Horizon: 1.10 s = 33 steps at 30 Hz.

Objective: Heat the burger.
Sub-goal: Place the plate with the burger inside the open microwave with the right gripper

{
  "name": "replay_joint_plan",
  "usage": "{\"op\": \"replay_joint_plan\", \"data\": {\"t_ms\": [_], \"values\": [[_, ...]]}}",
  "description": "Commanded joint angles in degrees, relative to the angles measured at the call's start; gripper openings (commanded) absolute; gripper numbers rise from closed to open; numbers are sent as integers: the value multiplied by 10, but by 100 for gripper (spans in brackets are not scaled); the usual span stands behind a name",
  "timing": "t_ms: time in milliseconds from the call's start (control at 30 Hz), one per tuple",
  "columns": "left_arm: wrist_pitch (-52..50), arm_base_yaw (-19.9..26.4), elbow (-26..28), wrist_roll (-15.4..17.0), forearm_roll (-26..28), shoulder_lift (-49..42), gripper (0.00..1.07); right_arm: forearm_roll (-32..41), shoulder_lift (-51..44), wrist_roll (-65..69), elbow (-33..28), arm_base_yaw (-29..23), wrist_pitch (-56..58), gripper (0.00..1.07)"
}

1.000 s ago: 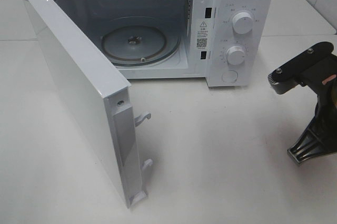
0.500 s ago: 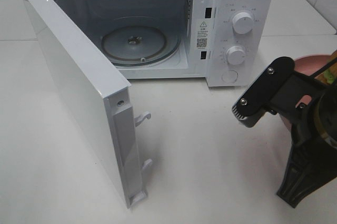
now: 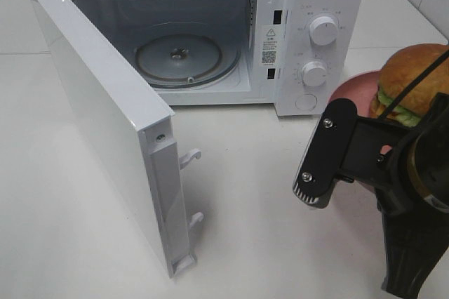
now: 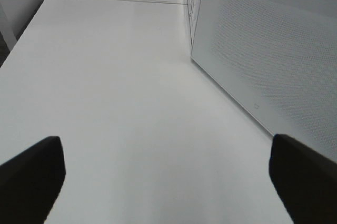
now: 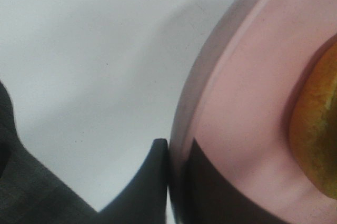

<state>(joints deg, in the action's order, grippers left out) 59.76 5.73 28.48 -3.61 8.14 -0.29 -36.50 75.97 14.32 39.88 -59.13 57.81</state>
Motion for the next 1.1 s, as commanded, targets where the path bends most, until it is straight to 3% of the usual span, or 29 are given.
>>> {"op": "replay_joint_plan", "data": {"t_ms": [33,700,1100], "values": [[-5,1,-1,0,3,-12,98,-50,-7,-65,0,-2,-11,0],[-5,1,-1,0,3,-12,98,-52,-7,-269,0,6,-104,1],[-5,1,-1,0,3,-12,98,-51,-7,-445,0,79,-244,1]]}}
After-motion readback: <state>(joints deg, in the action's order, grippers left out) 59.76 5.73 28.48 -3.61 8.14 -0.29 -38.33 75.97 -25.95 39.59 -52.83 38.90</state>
